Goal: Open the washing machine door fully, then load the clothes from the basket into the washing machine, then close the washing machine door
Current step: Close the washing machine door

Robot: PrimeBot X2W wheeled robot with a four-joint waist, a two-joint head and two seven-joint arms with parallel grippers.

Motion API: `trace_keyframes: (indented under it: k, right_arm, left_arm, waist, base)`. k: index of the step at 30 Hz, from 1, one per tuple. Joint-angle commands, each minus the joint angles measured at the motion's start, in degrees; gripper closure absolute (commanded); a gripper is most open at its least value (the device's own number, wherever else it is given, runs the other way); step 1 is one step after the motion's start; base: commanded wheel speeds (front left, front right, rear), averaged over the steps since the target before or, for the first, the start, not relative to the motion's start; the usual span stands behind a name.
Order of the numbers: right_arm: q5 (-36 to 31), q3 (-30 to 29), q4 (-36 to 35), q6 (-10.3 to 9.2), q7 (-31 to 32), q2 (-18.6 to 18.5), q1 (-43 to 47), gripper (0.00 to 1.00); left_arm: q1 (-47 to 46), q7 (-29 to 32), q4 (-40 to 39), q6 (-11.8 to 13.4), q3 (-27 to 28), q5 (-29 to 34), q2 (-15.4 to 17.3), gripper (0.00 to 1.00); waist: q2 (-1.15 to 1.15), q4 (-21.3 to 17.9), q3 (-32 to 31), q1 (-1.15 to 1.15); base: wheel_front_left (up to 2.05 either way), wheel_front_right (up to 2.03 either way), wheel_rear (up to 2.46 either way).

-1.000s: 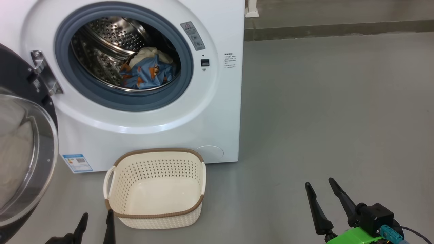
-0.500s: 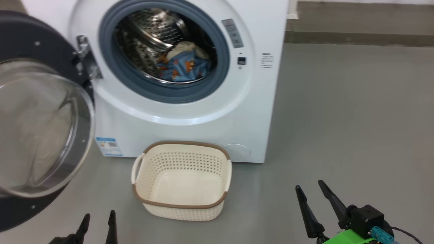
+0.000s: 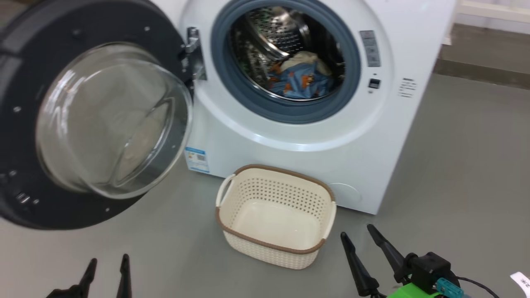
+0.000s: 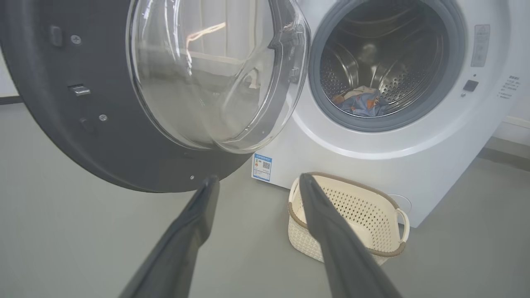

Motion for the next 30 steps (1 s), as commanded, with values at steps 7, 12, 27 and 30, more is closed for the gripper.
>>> trace_keyframes:
  k: [7,12,27,30]
  right_arm:
    - [1.00,5.18,0.61,0.09,-0.28,-0.10,-6.47,0.00]
    - [1.24,7.43,2.14,0.09,-0.28,-0.10,-8.83,0.00]
    - [1.88,8.98,3.85,0.09,-0.28,-0.10,-10.79,0.00]
    - [1.84,8.71,3.85,0.09,-0.28,-0.10,-10.55,0.00]
  left_arm:
    - [0.14,-0.58,-4.76,1.87,4.16,-1.25,1.29,0.00]
    - [1.46,-0.69,-6.68,2.79,5.40,-1.73,0.97,0.00]
    - [2.95,-0.80,-8.60,3.66,6.56,-1.71,0.48,0.00]
    - [2.81,-0.80,-8.58,3.68,6.38,-1.61,0.39,0.00]
  waist:
    - [0.00,4.23,1.99,0.00]
    - [0.00,4.55,2.41,0.00]
    - [0.00,4.43,2.37,0.00]
    - [0.00,4.39,2.32,0.00]
  base:
    - [0.00,0.00,0.00]
    - [0.00,0.00,0.00]
    - [0.00,0.00,0.00]
    - [0.00,0.00,0.00]
